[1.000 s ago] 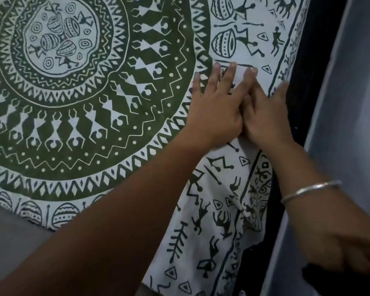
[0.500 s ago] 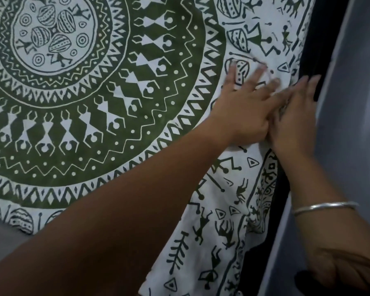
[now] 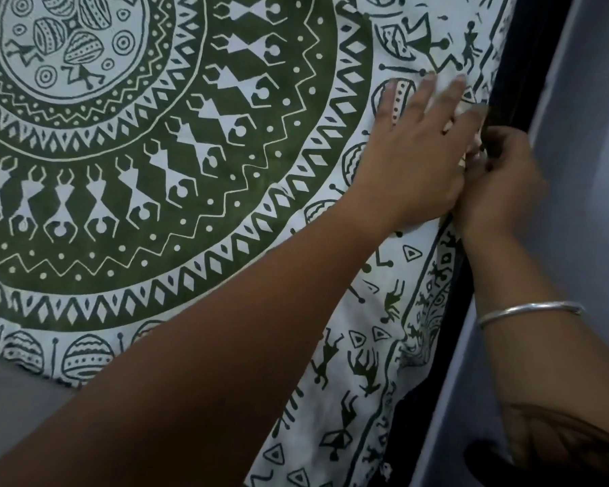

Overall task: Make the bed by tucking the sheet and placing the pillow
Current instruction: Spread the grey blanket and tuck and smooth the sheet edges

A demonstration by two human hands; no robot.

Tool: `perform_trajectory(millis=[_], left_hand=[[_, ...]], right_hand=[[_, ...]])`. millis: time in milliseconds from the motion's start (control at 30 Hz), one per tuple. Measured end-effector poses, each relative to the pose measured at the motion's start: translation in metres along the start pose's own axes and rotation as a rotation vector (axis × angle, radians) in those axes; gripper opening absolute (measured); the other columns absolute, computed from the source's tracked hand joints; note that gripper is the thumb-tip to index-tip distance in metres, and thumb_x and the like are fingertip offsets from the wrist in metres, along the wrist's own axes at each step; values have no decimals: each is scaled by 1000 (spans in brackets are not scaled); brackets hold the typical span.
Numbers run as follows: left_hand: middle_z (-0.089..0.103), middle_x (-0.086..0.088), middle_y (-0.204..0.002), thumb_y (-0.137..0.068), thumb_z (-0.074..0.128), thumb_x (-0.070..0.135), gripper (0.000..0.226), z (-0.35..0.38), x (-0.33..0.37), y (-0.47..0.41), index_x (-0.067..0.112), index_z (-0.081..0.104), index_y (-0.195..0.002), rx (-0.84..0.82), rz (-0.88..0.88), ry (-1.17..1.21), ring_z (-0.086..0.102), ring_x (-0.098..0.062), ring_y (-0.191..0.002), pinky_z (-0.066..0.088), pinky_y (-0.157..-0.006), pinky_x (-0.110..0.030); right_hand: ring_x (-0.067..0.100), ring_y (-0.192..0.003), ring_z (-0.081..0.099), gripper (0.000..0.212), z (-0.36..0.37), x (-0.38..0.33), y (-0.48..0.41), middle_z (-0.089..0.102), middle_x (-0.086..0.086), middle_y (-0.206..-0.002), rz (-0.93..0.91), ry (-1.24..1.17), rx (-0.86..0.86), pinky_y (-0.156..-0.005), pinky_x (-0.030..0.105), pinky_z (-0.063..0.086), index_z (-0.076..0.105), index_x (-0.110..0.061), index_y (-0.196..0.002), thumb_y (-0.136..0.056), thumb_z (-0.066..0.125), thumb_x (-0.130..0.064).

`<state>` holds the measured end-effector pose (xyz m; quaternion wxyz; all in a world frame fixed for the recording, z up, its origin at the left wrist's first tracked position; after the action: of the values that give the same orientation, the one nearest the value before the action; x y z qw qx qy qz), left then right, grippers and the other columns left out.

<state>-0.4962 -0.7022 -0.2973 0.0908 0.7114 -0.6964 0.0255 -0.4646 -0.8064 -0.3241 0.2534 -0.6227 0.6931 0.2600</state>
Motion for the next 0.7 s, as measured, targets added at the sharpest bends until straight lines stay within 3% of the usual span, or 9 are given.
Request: perform_trajectory(millis=[67, 133, 233, 300, 433, 533, 600, 633, 700], left_hand=[[13, -5, -158, -94, 36, 41, 58, 1, -10, 4, 23, 23, -148, -24, -76, 26, 5, -28, -145, -2, -112, -58], [13, -3, -158, -97, 32, 34, 54, 0, -22, 4, 22, 22, -148, -49, -69, 95, 4, -26, -146, 0, -113, -58], [14, -4, -158, -96, 30, 22, 55, -6, -36, 0, 15, 20, -149, 28, -45, 182, 7, -23, -146, 2, -117, -50], [12, -7, -158, -95, 34, 19, 56, -11, -49, -9, 13, 21, -149, 82, -97, 162, 6, -25, -146, 4, -117, -47], [21, -10, -155, -95, 34, 22, 59, -21, -75, -44, 13, 15, -150, 0, -184, 109, 18, -31, -142, 19, -115, -45], [37, -11, -145, -94, 37, 24, 62, -24, -79, -72, 13, 12, -150, -31, -215, -17, 35, -32, -130, 33, -102, -45], [39, -10, -140, -93, 41, 23, 54, -27, -79, -89, 16, 29, -145, -34, -197, -89, 37, -31, -127, 33, -100, -47], [39, -8, -139, -92, 43, 24, 47, -28, -81, -96, 19, 40, -139, -41, -189, -120, 36, -31, -128, 31, -101, -49], [32, -11, -145, -90, 48, 32, 44, -30, -88, -109, 26, 44, -133, -65, -209, -160, 25, -36, -135, 19, -105, -60]], right_hand=[[12, -89, 52, 37, -2, -12, 3, 60, -7, -106, -54, 72, 35, -68, 16, 31, 50, -25, -130, -95, 40, -16], [22, -115, 51, 41, -1, -28, 6, 55, 2, -130, -254, 142, 43, -89, 29, 39, 47, -21, -134, -94, 40, -21], [26, -138, 31, 48, 12, -47, 2, 30, 10, -153, -550, 267, -178, -110, 44, 30, 34, -15, -145, -99, 36, -30], [31, -137, 31, 58, 20, -55, -9, 28, 14, -153, -552, 332, -328, -109, 46, 29, 18, -14, -151, -100, 37, -34], [38, -116, 48, 66, 26, -76, -48, 45, 23, -135, -486, 449, -304, -89, 44, 40, 2, -12, -151, -100, 38, -31], [41, -113, 50, 56, 36, -90, -71, 48, 25, -127, -445, 687, -409, -86, 45, 43, 22, -6, -147, -95, 42, -18], [39, -115, 49, 41, 43, -102, -80, 48, 22, -128, -451, 803, -440, -90, 46, 43, 47, -6, -130, -91, 48, -19], [38, -122, 43, 41, 47, -108, -83, 42, 20, -136, -456, 840, -443, -95, 47, 40, 50, -9, -128, -89, 51, -23], [35, -138, 20, 59, 55, -110, -92, 12, 15, -154, -466, 809, -481, -105, 49, 31, 35, -12, -141, -88, 57, -25]])
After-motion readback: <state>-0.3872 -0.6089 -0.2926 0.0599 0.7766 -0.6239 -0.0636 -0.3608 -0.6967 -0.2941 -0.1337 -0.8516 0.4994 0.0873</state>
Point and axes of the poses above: each hand's wrist, its own y-axis away from the middle knuckle, its own z-axis out of the palm, x = y × z, the point moved 2 cm from there along -y, towards the middle knuckle
